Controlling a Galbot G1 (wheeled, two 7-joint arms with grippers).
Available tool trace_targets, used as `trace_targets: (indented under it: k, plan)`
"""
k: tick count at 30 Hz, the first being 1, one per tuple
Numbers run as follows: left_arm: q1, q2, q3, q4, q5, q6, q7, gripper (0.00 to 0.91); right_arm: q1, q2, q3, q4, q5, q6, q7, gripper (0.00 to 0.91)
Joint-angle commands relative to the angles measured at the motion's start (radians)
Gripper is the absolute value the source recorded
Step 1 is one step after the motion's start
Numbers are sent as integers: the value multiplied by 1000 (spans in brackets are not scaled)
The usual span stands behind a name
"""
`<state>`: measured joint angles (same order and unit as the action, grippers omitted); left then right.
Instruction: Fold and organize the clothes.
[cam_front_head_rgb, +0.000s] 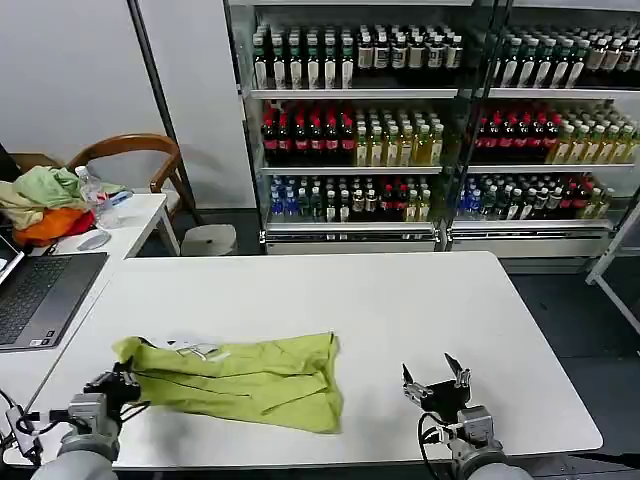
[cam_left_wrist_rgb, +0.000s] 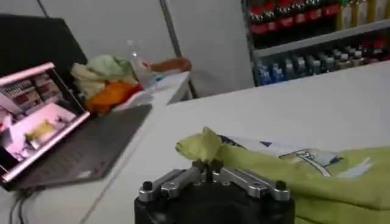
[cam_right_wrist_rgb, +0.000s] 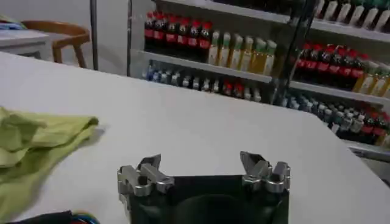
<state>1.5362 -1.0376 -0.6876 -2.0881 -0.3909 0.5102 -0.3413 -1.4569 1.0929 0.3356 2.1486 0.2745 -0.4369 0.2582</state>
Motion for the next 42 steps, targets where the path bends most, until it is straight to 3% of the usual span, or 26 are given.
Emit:
trace_targets:
  k: [1,10,13,24,37,38,39,42]
  plan:
    - [-15,-48,152,-95,-24,-151,65,50,3,-1,29,68,4,23,-11,907]
    - [-58,-59,470,-104,72,-277,153,50,0,-11,126,111,5,59,-23,907]
    - [-82,-58,531,-85,73,-261,155,50,-7,-15,146,111,4,58,-24,907]
    - [-203,-141,652,17,121,-100,69,50,-12,-18,163,108,-9,46,-32,907]
    - [-299,-184,650,127,83,-126,70,60,-24,-15,179,104,-12,47,-36,907]
    - [-299,-185,654,127,72,-134,70,302,-23,-15,178,102,-12,47,-36,907]
    - [-300,-184,656,127,56,-151,71,907,-21,-15,176,101,-13,46,-36,907]
    - [-306,-184,658,134,35,-192,94,907,-17,-15,173,99,-13,46,-37,907]
